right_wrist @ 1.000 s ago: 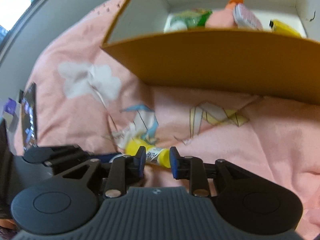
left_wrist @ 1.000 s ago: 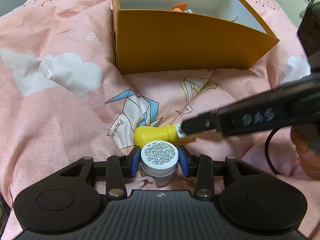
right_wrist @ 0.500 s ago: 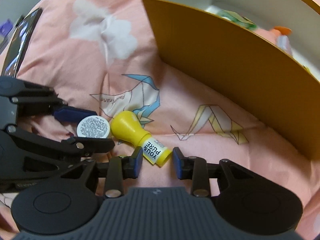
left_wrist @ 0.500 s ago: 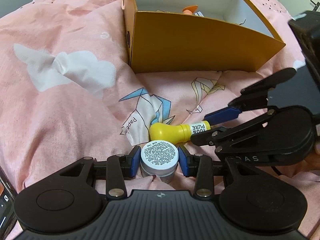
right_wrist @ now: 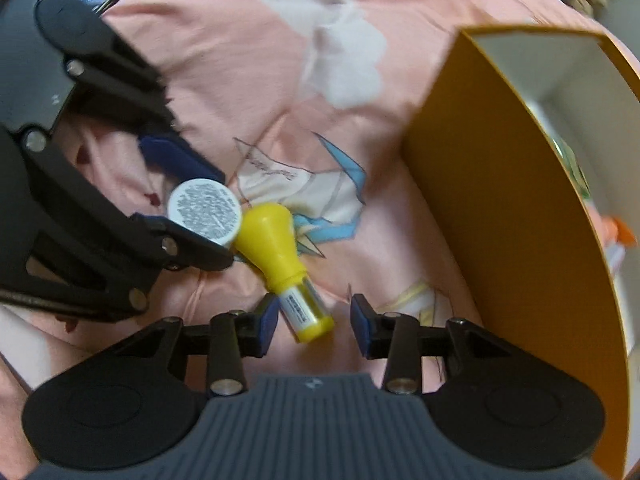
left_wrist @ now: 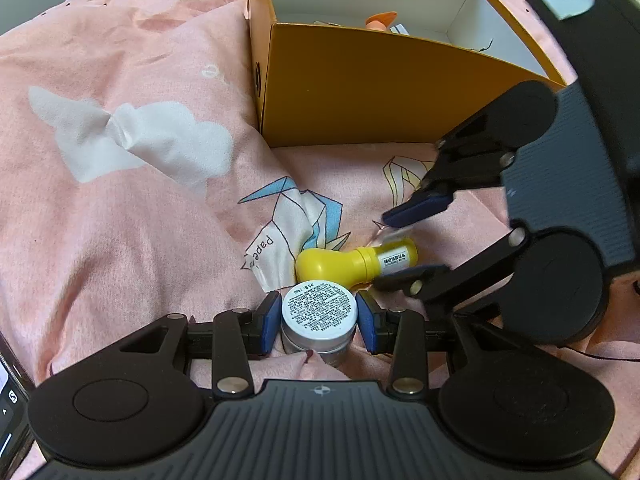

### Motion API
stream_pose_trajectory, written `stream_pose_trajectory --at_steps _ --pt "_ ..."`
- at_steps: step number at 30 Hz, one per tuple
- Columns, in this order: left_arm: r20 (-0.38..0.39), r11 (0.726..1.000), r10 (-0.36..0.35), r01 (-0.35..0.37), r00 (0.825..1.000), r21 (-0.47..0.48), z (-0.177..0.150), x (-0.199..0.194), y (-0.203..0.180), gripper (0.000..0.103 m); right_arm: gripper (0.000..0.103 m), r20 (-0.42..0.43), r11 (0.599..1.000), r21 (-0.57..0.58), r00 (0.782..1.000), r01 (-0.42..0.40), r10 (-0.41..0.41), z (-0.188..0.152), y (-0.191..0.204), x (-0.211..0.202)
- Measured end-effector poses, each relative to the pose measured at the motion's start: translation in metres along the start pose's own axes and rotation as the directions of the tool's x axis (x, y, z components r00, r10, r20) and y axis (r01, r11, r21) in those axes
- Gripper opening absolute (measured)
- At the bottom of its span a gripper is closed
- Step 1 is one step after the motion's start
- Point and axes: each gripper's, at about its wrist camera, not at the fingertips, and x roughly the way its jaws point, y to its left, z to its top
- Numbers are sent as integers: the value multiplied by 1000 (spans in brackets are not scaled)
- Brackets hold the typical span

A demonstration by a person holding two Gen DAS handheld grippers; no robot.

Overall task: Organize rigid objects
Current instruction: 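Close the right gripper around the yellow 'YOUR PURE' bottle, then carry the white jar and yellow bottle up over the orange box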

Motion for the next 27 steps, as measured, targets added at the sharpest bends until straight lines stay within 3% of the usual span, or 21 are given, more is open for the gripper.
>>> stream_pose_trajectory --at_steps 6,13,16,20,23,27 --pt "1 1000 1 -1 1000 -4 0 1 0 45 31 12 999 -37 1000 -23 24 4 9 17" --pt "57 999 -39 40 998 -9 -2 -9 0 45 23 51 989 138 998 -51 44 -11 -3 2" --pt "91 998 -59 60 994 -8 0 -17 -3 45 23 84 958 282 996 -55 33 -26 -20 -15" --pt "135 997 -76 79 988 -15 7 -28 -5 45 23 181 883 456 983 -110 29 -51 -39 -42" --pt "172 997 -78 82 982 -13 14 -40 -9 45 23 250 850 512 968 -127 -6 -62 -43 -65" --pt "233 996 -91 94 968 -2 28 -56 -15 45 23 309 839 532 948 -110 -71 -72 -44 -99"
